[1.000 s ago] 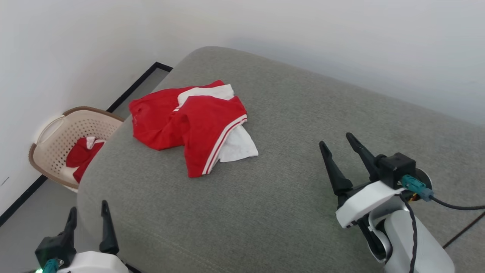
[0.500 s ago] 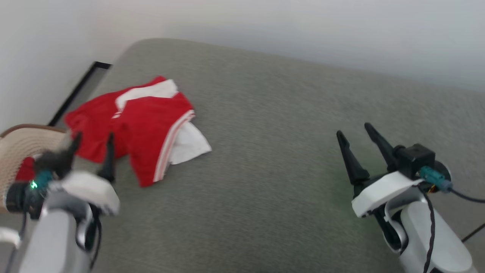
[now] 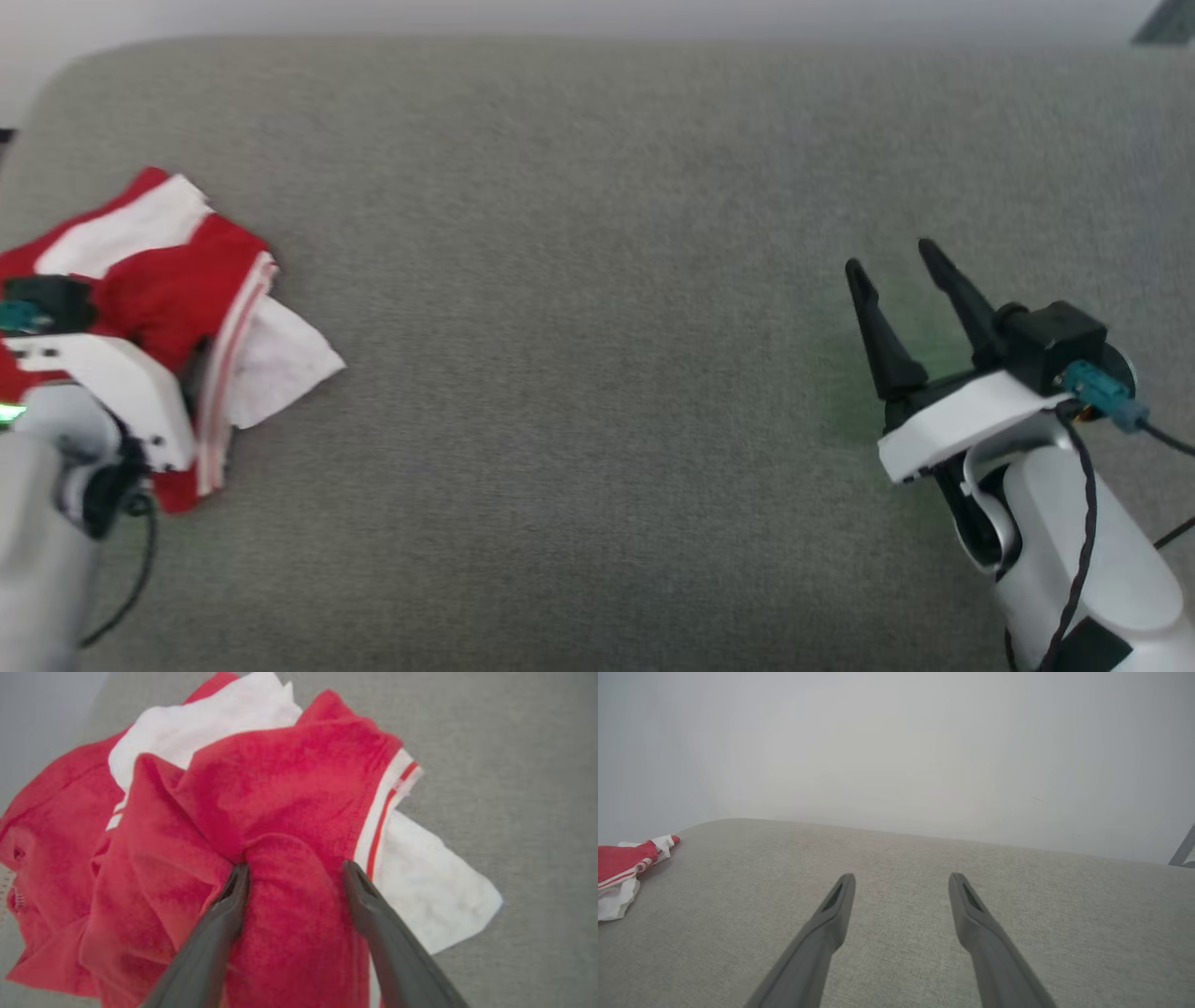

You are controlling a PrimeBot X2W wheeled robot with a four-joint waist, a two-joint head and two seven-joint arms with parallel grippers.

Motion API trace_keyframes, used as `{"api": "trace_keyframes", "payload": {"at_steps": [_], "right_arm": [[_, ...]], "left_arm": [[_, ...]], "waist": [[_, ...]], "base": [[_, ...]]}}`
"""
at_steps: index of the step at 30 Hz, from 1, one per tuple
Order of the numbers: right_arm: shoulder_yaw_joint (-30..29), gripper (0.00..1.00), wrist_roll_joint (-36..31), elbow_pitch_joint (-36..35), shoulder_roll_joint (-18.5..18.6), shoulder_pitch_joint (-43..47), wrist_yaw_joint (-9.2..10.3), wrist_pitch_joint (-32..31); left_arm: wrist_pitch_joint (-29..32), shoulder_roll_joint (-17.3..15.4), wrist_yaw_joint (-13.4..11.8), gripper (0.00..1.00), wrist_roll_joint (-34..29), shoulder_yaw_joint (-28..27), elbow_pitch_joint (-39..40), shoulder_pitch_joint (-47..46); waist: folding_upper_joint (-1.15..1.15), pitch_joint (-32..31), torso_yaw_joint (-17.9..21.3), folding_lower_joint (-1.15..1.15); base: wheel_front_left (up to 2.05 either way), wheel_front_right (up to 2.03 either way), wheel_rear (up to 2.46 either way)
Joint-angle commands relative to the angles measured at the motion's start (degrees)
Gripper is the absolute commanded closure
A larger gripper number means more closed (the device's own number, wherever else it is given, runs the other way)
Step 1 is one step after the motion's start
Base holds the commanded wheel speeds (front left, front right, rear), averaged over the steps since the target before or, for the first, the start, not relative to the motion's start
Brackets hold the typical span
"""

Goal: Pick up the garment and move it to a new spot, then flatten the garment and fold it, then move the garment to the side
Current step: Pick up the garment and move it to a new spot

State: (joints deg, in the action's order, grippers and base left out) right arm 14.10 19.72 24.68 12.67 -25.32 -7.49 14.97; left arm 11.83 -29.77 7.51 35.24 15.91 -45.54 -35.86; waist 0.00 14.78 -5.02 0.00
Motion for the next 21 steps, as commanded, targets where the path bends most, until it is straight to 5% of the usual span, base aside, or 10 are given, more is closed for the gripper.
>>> {"api": "trace_keyframes", "payload": {"at_steps": [1,6,11,13,14,21], "right_arm": [[-0.1,0.0,0.4,-0.5,-0.1,-1.3,0.0,0.3],[-0.3,0.0,0.4,-1.4,0.4,-2.8,0.01,0.3],[-0.4,0.0,0.3,-1.7,0.4,-3.4,0.01,0.3],[-0.3,0.0,0.3,-1.7,0.4,-3.5,0.01,0.3],[-0.4,0.0,0.2,-1.7,0.3,-3.8,0.01,0.3],[-0.4,0.0,0.2,-1.6,-0.8,-4.0,0.01,0.3]], "left_arm": [[2.2,-1.0,-0.1,0.0,1.2,0.3,-1.8,-1.5],[12.4,-0.5,-0.1,0.0,4.1,3.4,-9.0,-2.6],[15.9,1.6,-0.1,0.0,6.5,4.8,-11.9,-2.8],[17.1,2.3,-0.1,0.55,7.5,6.2,-11.9,-2.7],[17.0,2.3,0.1,1.0,7.9,6.9,-11.5,-2.6],[3.2,-3.2,0.1,1.0,4.9,8.2,-8.7,-7.4]], "waist": [[0.0,3.6,2.9,0.0],[0.0,7.3,4.5,0.0],[0.0,8.4,4.9,0.0],[0.0,8.4,4.9,0.0],[0.0,8.3,4.9,0.0],[0.0,5.3,5.0,0.0]], "base": [[0.0,0.0,0.0],[0.0,0.0,0.0],[0.0,0.0,0.0],[0.0,0.0,0.0],[0.0,0.0,0.0],[0.0,0.0,0.0]]}}
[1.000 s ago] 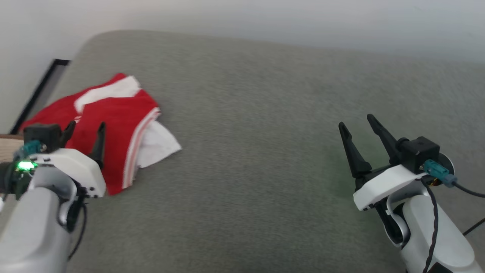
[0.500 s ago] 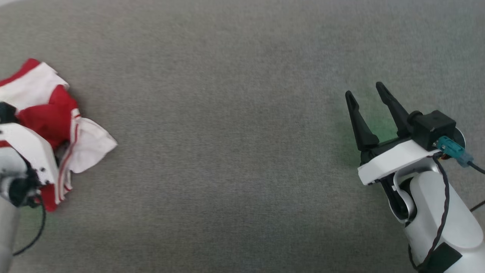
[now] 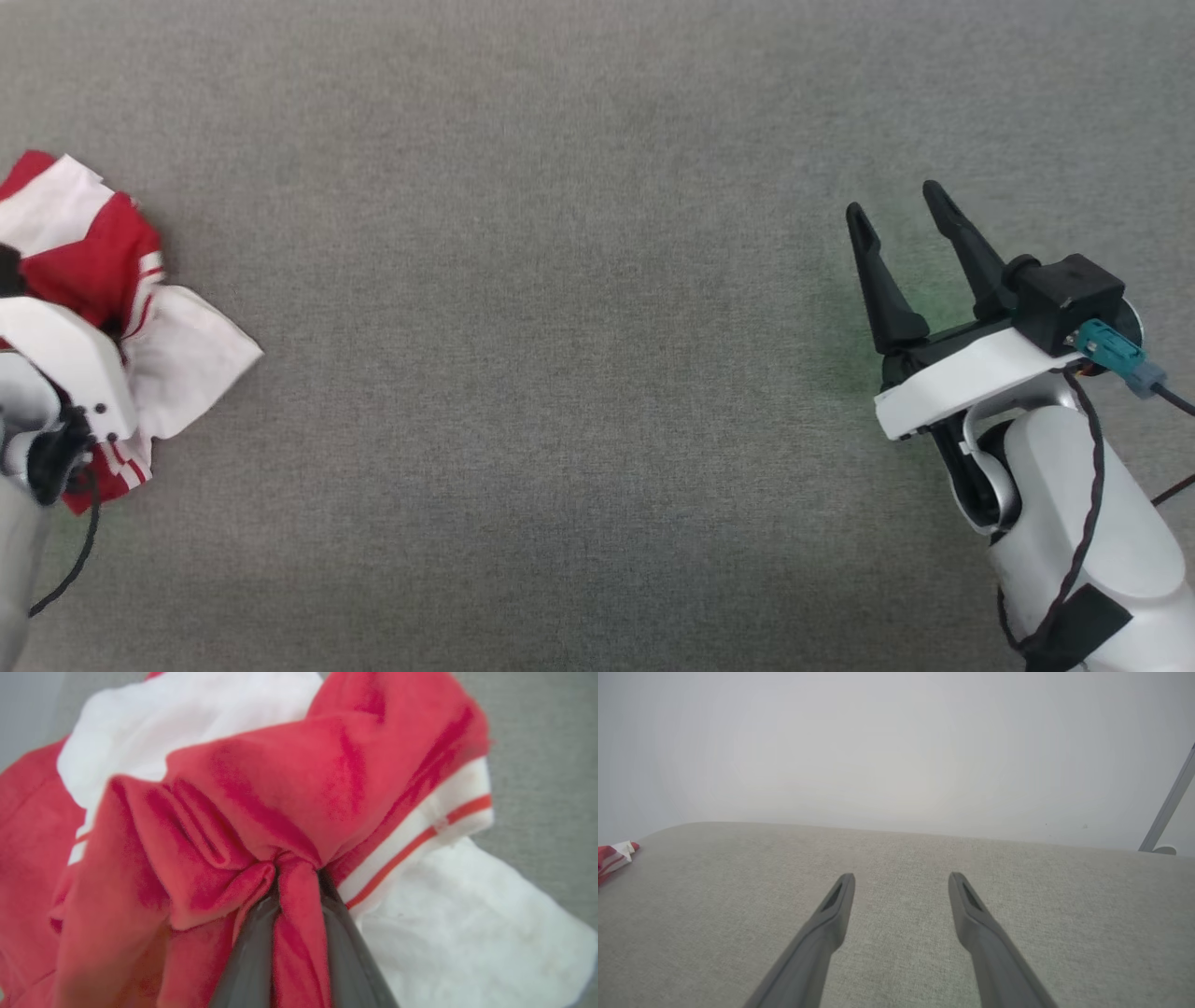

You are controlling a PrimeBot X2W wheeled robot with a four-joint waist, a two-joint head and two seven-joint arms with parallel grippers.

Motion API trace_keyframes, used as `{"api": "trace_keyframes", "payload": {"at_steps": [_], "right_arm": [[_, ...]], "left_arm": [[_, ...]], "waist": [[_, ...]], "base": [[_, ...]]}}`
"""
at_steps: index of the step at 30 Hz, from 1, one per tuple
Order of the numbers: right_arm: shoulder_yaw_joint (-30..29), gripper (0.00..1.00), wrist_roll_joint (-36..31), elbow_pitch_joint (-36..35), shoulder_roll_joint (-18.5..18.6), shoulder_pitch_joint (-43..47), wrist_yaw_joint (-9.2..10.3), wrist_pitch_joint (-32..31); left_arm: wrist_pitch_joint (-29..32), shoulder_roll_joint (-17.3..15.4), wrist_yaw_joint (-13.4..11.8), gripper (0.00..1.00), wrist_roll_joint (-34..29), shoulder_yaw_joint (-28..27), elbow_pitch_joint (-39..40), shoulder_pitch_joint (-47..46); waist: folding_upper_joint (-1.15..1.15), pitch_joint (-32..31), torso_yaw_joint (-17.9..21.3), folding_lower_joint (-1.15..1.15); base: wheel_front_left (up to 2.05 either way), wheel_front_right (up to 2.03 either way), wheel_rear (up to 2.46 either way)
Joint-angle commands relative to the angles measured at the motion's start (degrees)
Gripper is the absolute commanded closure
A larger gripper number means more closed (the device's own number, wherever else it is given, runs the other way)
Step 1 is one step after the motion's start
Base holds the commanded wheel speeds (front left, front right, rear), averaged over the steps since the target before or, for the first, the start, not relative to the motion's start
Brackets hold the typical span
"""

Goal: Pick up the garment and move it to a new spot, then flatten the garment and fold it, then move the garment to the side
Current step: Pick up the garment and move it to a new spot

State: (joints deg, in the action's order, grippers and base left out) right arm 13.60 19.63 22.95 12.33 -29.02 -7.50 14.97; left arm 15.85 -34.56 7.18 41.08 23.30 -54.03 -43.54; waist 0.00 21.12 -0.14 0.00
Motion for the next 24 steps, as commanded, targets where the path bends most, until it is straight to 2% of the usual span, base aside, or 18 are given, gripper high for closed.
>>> {"api": "trace_keyframes", "payload": {"at_steps": [1,4,8,17,24], "right_arm": [[0.0,0.0,0.4,0.2,-0.6,-0.1,0.02,0.3],[-0.2,0.0,0.7,0.5,-1.4,0.6,0.02,0.3],[-0.5,0.0,1.0,0.5,-2.7,1.7,0.02,0.3],[-3.6,0.0,1.9,-0.1,-4.7,4.1,0.02,0.3],[-6.6,0.0,3.3,-1.3,-6.8,5.0,0.02,0.3]], "left_arm": [[-3.0,1.3,0.4,1.0,-1.5,1.0,0.0,-0.9],[-7.8,1.2,0.4,1.0,-2.7,1.8,0.6,-3.5],[-10.2,2.6,0.4,1.0,-2.9,5.4,4.2,-5.7],[-2.6,8.1,0.3,1.0,4.8,13.4,16.8,-9.4],[0.8,11.8,0.3,1.0,8.5,24.6,28.3,-13.1]], "waist": [[0.0,-1.7,0.2,0.0],[0.0,-3.6,0.9,0.0],[0.0,-5.2,2.8,0.0],[0.0,-5.6,9.9,0.0],[0.0,-3.2,17.5,0.0]], "base": [[0.0,0.0,0.0],[0.0,0.0,0.0],[0.0,0.0,0.0],[0.0,0.0,0.0],[0.0,0.0,0.0]]}}
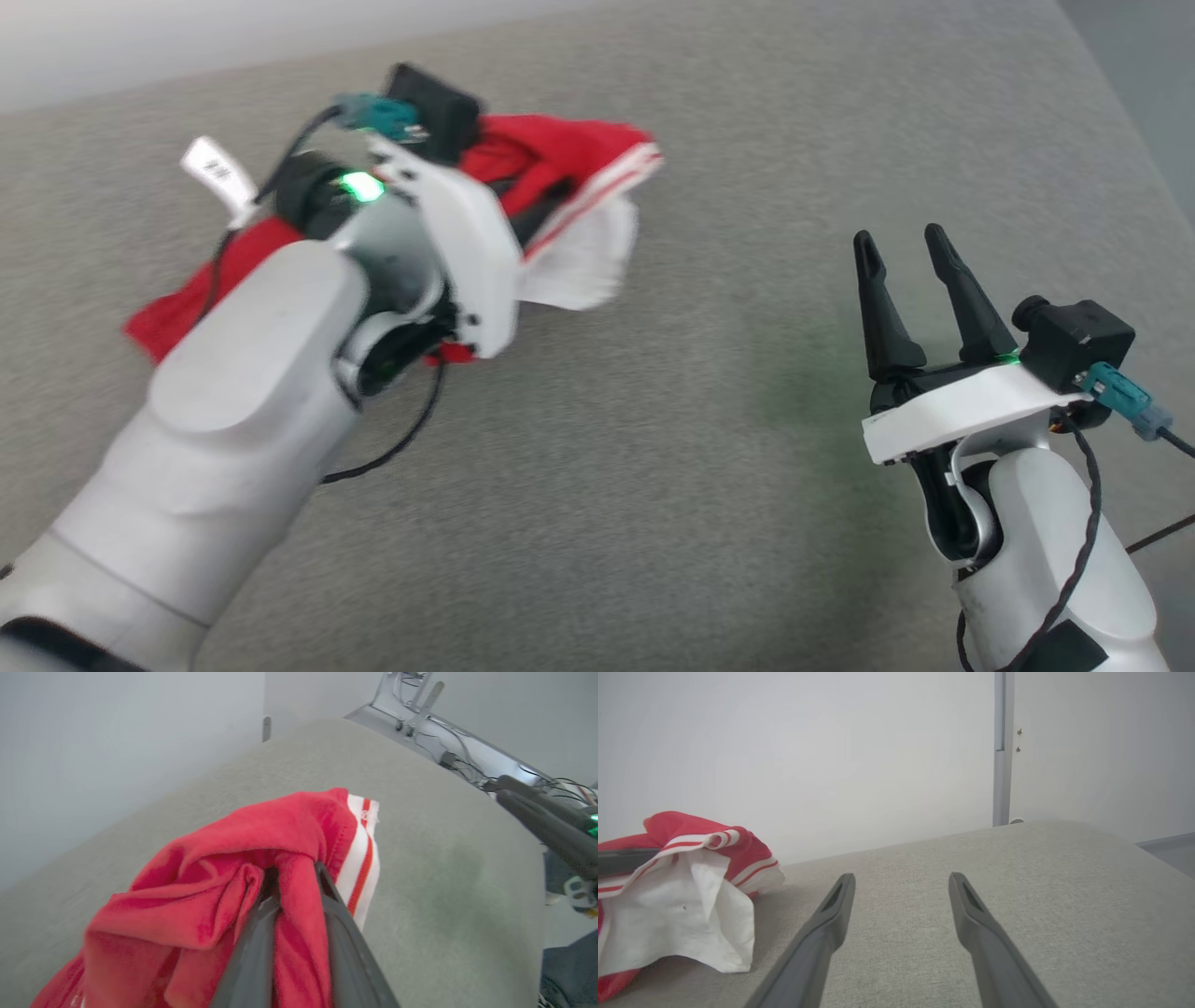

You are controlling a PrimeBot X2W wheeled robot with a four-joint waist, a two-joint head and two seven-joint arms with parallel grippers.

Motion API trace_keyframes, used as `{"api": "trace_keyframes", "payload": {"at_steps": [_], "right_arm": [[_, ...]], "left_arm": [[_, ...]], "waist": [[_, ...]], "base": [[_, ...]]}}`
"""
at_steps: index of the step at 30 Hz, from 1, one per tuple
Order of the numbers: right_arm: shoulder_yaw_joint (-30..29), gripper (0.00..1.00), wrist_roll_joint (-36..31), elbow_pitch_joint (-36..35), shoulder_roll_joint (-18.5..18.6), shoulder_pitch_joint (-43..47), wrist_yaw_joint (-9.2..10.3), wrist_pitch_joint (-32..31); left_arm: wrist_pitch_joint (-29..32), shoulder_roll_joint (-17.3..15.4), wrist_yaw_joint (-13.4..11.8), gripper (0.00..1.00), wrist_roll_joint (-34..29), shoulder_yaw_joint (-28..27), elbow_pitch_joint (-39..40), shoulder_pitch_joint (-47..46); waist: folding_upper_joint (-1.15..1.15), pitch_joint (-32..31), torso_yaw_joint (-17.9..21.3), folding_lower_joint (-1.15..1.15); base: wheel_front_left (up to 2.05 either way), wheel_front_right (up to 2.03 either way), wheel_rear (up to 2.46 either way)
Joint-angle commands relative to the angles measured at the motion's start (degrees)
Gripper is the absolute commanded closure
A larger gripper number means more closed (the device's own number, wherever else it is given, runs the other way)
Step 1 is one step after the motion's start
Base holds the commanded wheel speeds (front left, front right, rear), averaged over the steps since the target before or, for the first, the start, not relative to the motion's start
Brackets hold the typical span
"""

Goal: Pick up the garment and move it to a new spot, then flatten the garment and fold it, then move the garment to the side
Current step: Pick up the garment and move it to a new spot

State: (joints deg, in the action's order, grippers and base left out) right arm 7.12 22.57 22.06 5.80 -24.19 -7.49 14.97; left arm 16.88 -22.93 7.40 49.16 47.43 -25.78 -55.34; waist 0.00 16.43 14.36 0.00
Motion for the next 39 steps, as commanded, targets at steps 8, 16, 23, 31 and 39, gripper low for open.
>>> {"api": "trace_keyframes", "payload": {"at_steps": [8,16,23,31,39], "right_arm": [[-1.2,0.0,1.8,-0.8,-2.1,-0.8,0.01,0.3],[-0.6,0.0,5.0,-1.0,-2.9,-0.4,0.0,0.3],[0.1,0.0,7.9,-1.2,-2.9,0.5,0.01,0.3],[-0.3,0.0,7.4,-1.4,-2.9,0.2,0.0,0.3],[-2.7,0.0,2.3,-0.8,-2.8,1.0,0.0,0.3]], "left_arm": [[-0.9,3.8,0.1,1.0,3.8,8.5,-2.8,-6.1],[1.9,2.7,0.1,1.0,6.2,17.0,-14.0,-8.6],[11.1,-0.5,-0.1,1.0,9.6,24.0,-20.4,-6.8],[14.4,-2.9,0.0,0.29,8.7,26.9,-17.0,-6.8],[1.3,0.5,0.0,0.0,12.2,24.2,-12.8,-10.7]], "waist": [[0.0,4.1,9.7,0.0],[0.0,6.6,15.9,0.0],[0.0,7.6,18.5,0.0],[0.0,7.2,17.4,0.0],[0.0,2.8,9.8,0.0]], "base": [[0.0,0.0,0.0],[0.0,0.0,0.0],[0.0,0.0,0.0],[0.0,0.0,0.0],[0.0,0.0,0.0]]}}
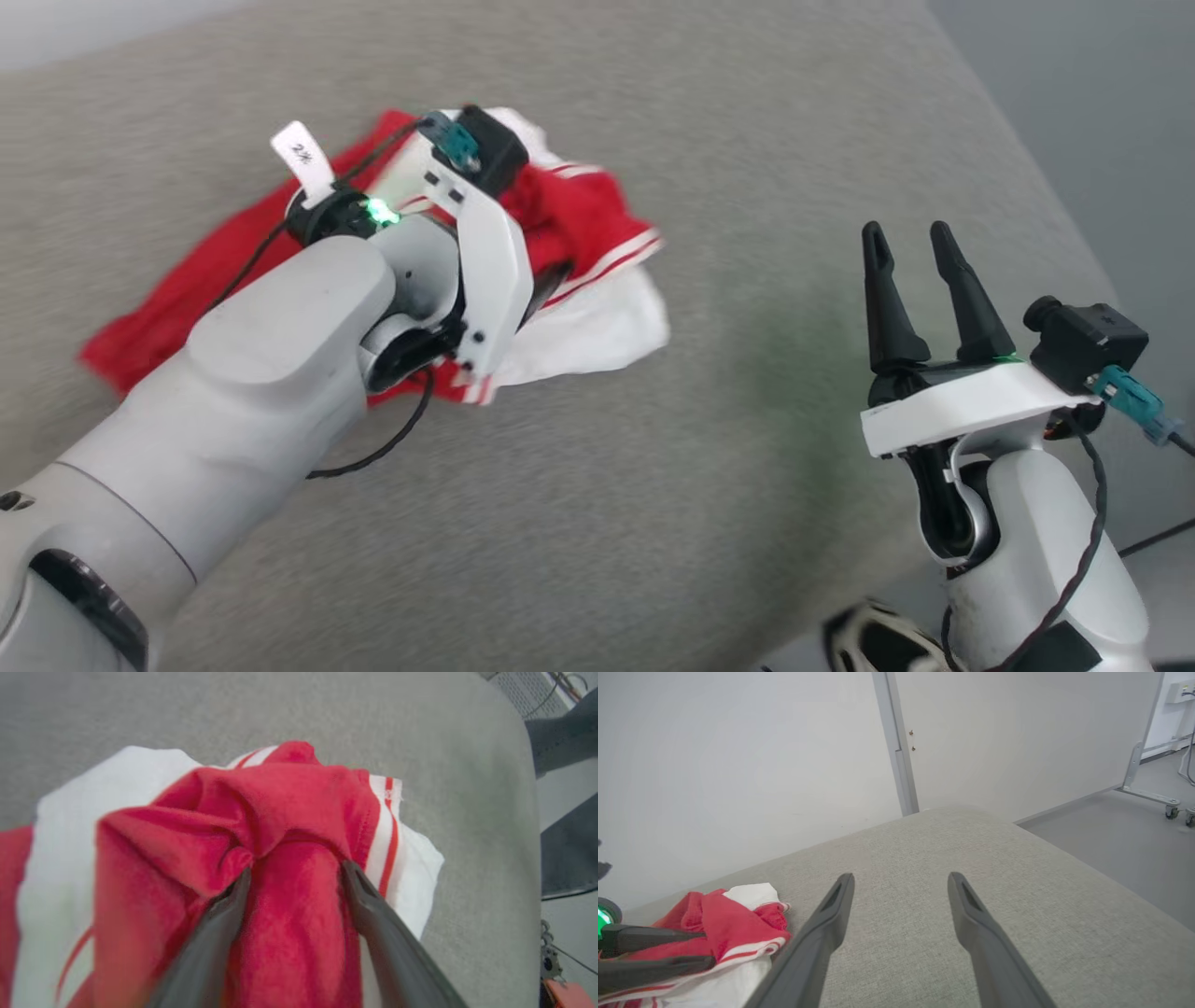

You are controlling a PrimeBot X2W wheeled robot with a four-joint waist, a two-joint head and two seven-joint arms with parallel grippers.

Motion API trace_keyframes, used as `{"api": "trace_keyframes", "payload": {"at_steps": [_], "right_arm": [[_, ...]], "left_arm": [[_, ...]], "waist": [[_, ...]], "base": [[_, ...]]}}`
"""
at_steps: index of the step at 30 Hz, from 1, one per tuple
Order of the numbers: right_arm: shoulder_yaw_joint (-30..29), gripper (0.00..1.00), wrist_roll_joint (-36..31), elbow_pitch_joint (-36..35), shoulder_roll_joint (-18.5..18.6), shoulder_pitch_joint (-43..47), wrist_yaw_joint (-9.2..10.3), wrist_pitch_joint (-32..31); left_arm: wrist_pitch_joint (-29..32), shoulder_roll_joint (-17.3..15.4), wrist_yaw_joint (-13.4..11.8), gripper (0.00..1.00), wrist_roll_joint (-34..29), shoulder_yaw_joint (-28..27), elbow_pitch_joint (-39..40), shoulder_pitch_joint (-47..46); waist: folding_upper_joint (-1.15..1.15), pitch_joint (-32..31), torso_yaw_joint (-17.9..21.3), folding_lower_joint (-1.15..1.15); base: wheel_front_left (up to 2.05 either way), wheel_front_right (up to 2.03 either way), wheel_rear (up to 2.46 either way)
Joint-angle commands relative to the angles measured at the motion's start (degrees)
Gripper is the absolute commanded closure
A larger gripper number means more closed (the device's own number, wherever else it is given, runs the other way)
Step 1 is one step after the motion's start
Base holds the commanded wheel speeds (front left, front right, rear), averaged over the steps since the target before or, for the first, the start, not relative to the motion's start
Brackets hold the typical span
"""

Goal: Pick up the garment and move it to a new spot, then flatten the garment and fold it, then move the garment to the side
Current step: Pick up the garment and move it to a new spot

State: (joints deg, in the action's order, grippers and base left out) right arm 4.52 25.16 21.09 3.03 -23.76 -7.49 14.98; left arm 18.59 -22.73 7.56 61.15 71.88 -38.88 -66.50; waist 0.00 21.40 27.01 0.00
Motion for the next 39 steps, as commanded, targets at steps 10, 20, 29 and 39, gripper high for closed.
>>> {"api": "trace_keyframes", "payload": {"at_steps": [10,20,29,39], "right_arm": [[0.1,0.0,-3.6,1.0,4.9,2.7,0.01,0.3],[-1.9,0.0,-4.5,1.5,9.5,7.0,0.01,0.3],[-4.7,0.0,-4.5,1.2,11.3,12.4,0.01,0.3],[-6.8,0.0,-4.6,-0.6,11.1,15.7,0.01,0.3]], "left_arm": [[-21.1,-1.5,-0.2,0.0,5.6,-3.2,3.4,9.2],[-33.5,-3.5,-0.3,0.0,9.7,-8.6,-4.1,24.5],[-33.8,-3.4,-3.2,0.0,-2.4,-37.1,1.6,41.5],[-33.9,2.7,-5.0,0.0,-28.3,-63.9,17.7,63.1]], "waist": [[0.0,-8.4,-13.9,0.0],[0.0,-14.0,-21.9,0.0],[0.0,-17.9,-26.3,0.0],[0.0,-19.6,-25.5,0.0]], "base": [[0.0,0.0,0.0],[0.0,0.0,0.0],[0.0,0.0,0.0],[0.0,0.0,0.0]]}}
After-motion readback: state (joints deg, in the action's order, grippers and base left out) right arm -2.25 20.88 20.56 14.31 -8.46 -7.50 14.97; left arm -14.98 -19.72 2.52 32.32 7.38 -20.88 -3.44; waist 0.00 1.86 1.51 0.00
